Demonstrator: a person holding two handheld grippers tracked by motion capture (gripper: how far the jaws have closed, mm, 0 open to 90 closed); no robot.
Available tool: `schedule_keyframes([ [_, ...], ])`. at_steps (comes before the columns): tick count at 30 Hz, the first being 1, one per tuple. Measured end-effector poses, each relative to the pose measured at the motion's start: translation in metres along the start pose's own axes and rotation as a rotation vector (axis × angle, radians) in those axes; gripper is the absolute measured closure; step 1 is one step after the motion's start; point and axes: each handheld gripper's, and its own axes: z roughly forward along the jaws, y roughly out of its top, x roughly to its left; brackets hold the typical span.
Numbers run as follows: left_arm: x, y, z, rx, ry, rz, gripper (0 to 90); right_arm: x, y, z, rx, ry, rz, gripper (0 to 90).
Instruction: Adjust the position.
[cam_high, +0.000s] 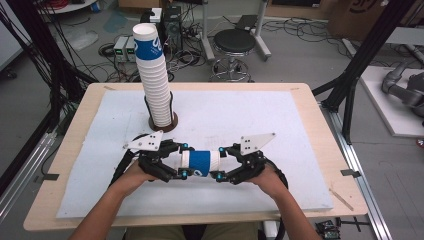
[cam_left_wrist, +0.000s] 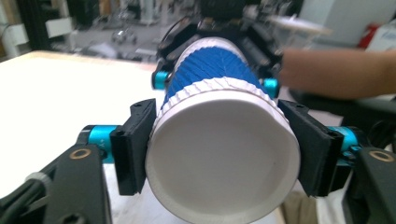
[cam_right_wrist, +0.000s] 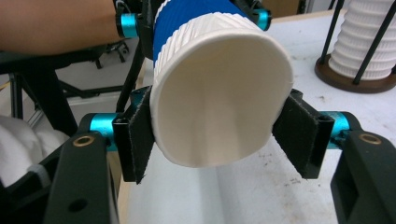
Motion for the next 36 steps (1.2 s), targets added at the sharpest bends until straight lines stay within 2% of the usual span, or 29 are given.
schedule_keyframes([
  [1,0.000,0.000,0.000,0.000,0.000,0.000,25.3,0.000,0.000,0.000,0.000,0.000,0.000,34.5],
  [2,-0.001,0.001,0.001,0.016,0.009,0.007,23.5,0.000,0.001,0.000,0.023,0.000,-0.006,34.6],
  [3,-0.005,0.003,0.001,0.053,0.046,0.026,20.4,0.000,0.001,0.001,0.033,-0.005,-0.015,34.5],
  [4,-0.006,0.004,0.001,0.069,0.060,0.028,15.3,0.001,0.002,0.001,0.042,-0.005,-0.016,34.5],
  [5,-0.006,0.004,0.001,0.069,0.060,0.028,14.6,0.001,0.003,0.000,0.052,-0.005,-0.018,34.5],
  [6,-0.007,0.006,0.000,0.095,0.065,0.032,14.6,0.001,0.004,0.000,0.062,-0.011,-0.026,34.5],
  [10,-0.008,0.010,-0.002,0.129,0.086,0.020,14.6,0.000,0.010,-0.003,0.095,-0.018,-0.035,34.3],
  [11,-0.008,0.010,-0.002,0.129,0.086,0.020,14.6,0.000,0.010,-0.003,0.095,-0.018,-0.035,34.3],
  [14,-0.008,0.017,-0.003,0.162,0.093,0.042,14.6,-0.001,0.017,-0.004,0.161,-0.031,-0.057,33.7],
  [15,-0.008,0.017,-0.003,0.162,0.093,0.042,14.6,-0.001,0.017,-0.004,0.161,-0.031,-0.057,33.7],
  [16,-0.008,0.019,-0.003,0.171,0.094,0.046,14.7,-0.001,0.020,-0.003,0.197,-0.034,-0.066,33.4],
  [17,-0.008,0.022,-0.003,0.184,0.099,0.054,14.7,-0.001,0.020,-0.003,0.197,-0.034,-0.066,33.4],
  [18,-0.007,0.025,-0.001,0.214,0.094,0.061,14.8,-0.001,0.024,-0.002,0.223,-0.036,-0.079,33.2],
  [23,-0.006,0.032,0.003,0.261,0.093,0.081,15.1,-0.002,0.032,0.001,0.283,-0.042,-0.102,32.8],
  [27,-0.004,0.038,0.010,0.323,0.084,0.092,15.2,-0.001,0.039,0.002,0.317,-0.046,-0.121,32.8],
  [29,-0.004,0.038,0.012,0.332,0.083,0.093,15.2,-0.001,0.040,0.002,0.331,-0.054,-0.126,32.8],
  [36,-0.005,0.041,0.024,0.410,0.076,0.117,15.2,0.000,0.049,0.003,0.399,-0.075,-0.155,32.8],
])
